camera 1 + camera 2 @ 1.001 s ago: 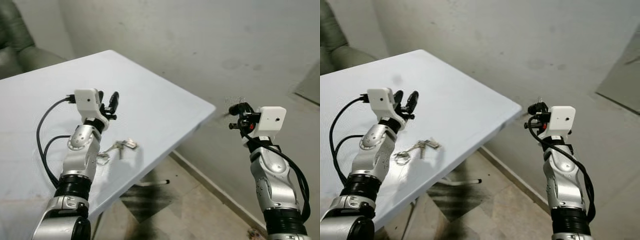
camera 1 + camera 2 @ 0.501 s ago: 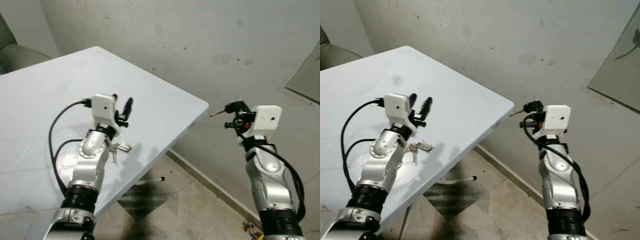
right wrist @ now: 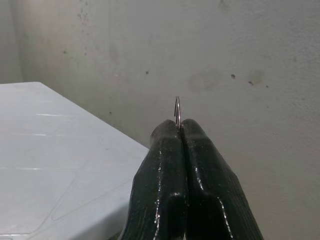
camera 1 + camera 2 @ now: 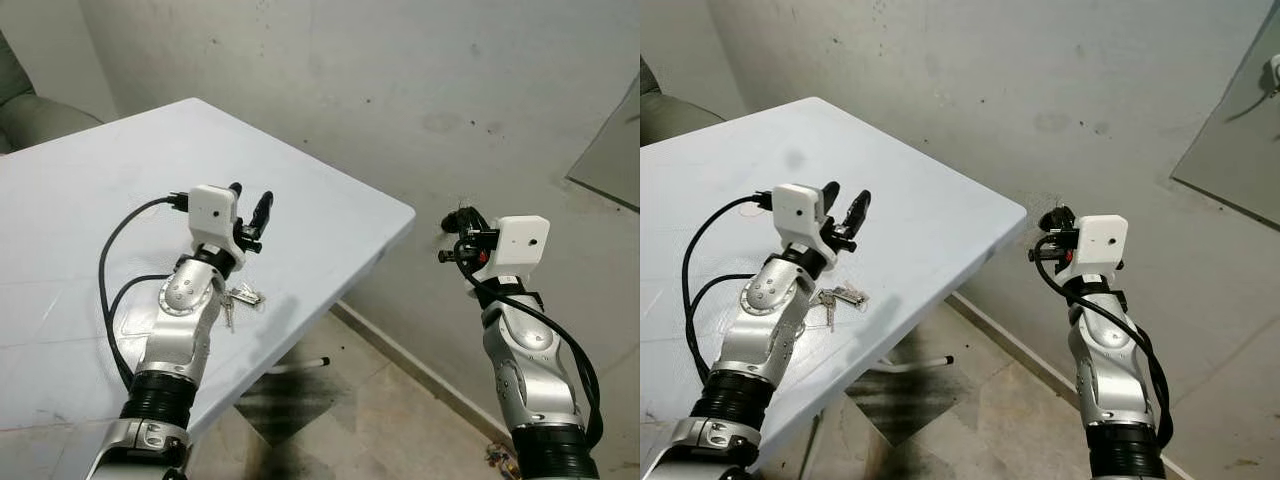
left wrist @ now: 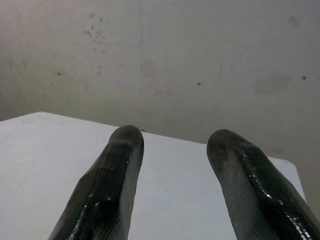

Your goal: Hang keys on a hook

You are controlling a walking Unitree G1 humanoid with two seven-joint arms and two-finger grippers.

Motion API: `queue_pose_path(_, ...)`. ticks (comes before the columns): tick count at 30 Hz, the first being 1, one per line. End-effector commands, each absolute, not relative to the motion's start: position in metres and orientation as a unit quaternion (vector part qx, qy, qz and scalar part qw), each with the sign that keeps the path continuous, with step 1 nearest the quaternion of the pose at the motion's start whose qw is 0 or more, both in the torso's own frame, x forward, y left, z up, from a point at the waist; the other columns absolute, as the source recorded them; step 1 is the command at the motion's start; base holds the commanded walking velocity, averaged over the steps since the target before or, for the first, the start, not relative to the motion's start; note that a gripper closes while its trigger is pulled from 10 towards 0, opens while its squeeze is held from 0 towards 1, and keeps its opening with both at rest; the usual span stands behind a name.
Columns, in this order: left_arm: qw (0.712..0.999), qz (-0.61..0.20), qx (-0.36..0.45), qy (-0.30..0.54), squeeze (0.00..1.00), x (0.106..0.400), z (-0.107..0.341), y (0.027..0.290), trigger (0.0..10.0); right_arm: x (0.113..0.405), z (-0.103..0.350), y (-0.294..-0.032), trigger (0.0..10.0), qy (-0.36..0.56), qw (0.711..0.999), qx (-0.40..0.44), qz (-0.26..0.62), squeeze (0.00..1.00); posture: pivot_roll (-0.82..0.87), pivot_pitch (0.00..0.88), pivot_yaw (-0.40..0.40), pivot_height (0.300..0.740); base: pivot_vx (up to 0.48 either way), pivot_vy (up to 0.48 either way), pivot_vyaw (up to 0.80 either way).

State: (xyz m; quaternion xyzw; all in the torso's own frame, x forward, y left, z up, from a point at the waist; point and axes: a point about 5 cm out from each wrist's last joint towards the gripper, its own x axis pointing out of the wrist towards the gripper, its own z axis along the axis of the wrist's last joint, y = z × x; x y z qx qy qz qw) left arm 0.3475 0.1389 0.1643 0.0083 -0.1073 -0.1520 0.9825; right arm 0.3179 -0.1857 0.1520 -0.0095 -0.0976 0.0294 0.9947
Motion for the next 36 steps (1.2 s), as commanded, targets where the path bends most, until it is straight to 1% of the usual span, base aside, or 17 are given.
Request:
queue_pose_path(1,0.982,-0.152,0.007,-0.112,0.00,0.3456,0.1675,0.1410,10.0,0.3166,0.1595,-0.1812,10.0,-0.115,0.992,-0.004,0.044,0.00,-0.11,0.000,-0.010,0.740,0.000,0.000,0.00)
queue_pose_path(8,0.983,-0.151,0.004,-0.109,0.00,0.3449,0.1663,0.1408,10.0,0.3160,0.1594,-0.1816,10.0,-0.114,0.992,-0.007,0.044,0.00,-0.11,0.000,-0.013,0.740,0.000,0.000,0.00)
queue_pose_path(10,0.983,-0.141,-0.037,-0.109,0.00,0.3451,0.1663,0.1417,10.0,0.3160,0.1593,-0.1819,10.0,-0.114,0.992,-0.008,0.045,0.00,-0.11,0.000,-0.014,0.740,0.000,0.000,0.00)
queue_pose_path(11,0.983,-0.140,-0.040,-0.108,0.00,0.3452,0.1664,0.1419,10.0,0.3159,0.1592,-0.1819,10.0,-0.114,0.992,-0.008,0.045,0.00,-0.11,0.000,-0.014,0.740,0.000,0.000,0.00)
queue_pose_path(28,0.983,-0.147,-0.057,-0.089,0.00,0.3458,0.1672,0.1433,10.0,0.3156,0.1595,-0.1829,10.0,-0.113,0.992,-0.011,0.045,0.00,-0.11,0.000,-0.016,0.740,0.000,0.000,0.00)
queue_pose_path(36,0.983,-0.150,-0.063,-0.087,0.00,0.3461,0.1676,0.1427,10.0,0.3164,0.1590,-0.1836,10.0,-0.110,0.993,-0.009,0.044,0.00,-0.11,0.000,-0.017,0.740,0.328,0.000,0.00)
